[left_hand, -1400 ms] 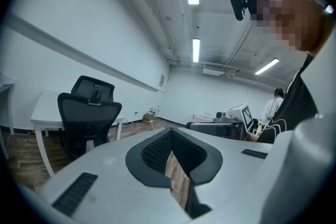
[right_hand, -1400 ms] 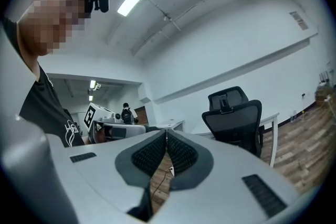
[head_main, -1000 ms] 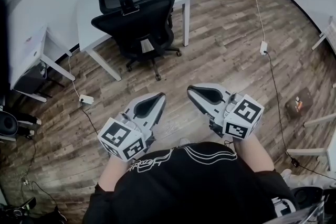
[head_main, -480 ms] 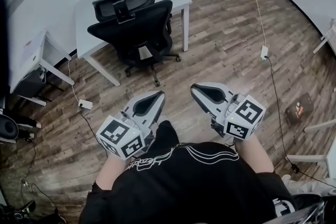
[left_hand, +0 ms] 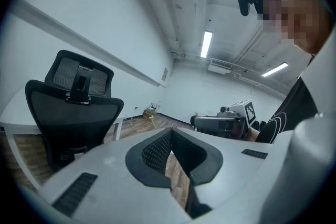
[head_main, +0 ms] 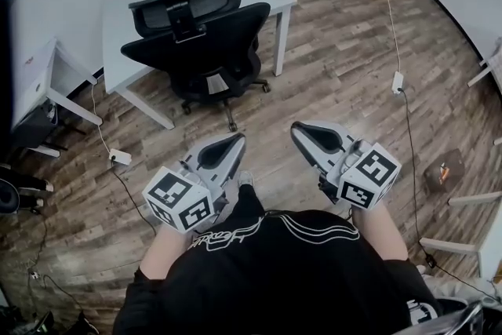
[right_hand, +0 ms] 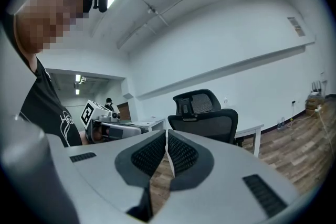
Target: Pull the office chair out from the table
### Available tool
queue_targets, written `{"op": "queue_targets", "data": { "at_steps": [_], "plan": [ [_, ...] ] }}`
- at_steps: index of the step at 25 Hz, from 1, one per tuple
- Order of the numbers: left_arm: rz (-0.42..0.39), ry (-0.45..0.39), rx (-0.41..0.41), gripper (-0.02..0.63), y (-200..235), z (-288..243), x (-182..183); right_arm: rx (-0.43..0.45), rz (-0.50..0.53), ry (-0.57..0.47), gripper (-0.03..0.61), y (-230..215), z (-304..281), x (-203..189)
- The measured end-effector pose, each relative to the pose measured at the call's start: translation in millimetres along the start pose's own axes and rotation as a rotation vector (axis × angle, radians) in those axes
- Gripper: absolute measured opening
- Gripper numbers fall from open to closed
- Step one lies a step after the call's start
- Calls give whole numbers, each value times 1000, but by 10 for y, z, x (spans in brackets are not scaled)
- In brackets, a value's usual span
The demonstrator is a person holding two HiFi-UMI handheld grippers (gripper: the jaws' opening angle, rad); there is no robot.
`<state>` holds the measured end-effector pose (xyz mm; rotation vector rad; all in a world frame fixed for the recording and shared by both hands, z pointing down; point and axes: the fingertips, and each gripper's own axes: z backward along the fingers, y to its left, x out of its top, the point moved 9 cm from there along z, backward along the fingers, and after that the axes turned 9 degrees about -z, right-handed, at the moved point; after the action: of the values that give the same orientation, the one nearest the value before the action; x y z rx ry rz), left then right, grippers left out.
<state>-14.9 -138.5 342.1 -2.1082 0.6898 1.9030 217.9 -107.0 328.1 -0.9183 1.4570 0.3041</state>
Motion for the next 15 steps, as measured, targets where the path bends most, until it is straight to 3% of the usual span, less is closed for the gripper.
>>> {"op": "queue_targets", "data": {
  "at_steps": [15],
  "plan": [
    [-55,40,40,8,1602,-343,279,-7,-39,36,41,-833,-1457,504]
  ]
}}
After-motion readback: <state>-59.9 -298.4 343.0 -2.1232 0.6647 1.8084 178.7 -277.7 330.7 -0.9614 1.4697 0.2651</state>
